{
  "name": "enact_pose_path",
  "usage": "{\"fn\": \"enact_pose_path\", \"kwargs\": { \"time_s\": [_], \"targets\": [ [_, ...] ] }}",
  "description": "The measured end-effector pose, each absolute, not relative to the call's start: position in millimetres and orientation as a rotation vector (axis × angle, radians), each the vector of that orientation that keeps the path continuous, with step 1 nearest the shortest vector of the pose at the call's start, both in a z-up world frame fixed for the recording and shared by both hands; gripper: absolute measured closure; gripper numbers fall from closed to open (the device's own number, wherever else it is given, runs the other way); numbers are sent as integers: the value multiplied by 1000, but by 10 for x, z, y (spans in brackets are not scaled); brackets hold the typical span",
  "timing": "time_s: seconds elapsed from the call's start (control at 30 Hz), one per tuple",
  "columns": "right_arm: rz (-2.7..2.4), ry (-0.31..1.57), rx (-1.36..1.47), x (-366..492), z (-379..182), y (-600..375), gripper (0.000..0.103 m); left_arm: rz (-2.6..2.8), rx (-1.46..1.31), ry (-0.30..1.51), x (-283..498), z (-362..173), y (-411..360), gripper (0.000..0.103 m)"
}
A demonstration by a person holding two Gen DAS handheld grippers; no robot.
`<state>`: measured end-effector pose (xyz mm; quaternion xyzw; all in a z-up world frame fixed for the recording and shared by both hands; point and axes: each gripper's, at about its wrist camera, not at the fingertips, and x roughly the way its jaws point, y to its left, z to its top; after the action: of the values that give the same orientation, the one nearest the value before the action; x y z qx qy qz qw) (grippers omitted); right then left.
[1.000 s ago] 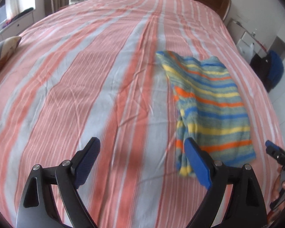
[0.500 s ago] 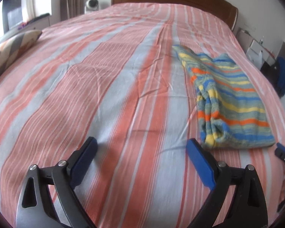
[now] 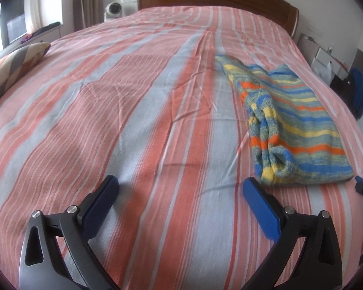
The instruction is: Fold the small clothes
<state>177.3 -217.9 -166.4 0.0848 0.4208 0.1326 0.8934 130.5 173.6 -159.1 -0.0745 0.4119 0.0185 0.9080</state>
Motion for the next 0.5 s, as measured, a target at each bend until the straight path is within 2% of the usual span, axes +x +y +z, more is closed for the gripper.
{"fn": "enact_pose_path", "kwargs": {
  "time_s": [0.27,0.4,0.5],
  "targets": [
    [282,869,188,1767,-1661,-2195,5,24,-172,866,1303,-1545,1762,2],
    [267,898,169,1785,-1603,-2170,5,-62,-335,845,1387,-1244,2013,2],
    [317,905,221,1906,-1451,-2154,7,-119,-374,835,1753,-1001,2045,2]
  ]
}}
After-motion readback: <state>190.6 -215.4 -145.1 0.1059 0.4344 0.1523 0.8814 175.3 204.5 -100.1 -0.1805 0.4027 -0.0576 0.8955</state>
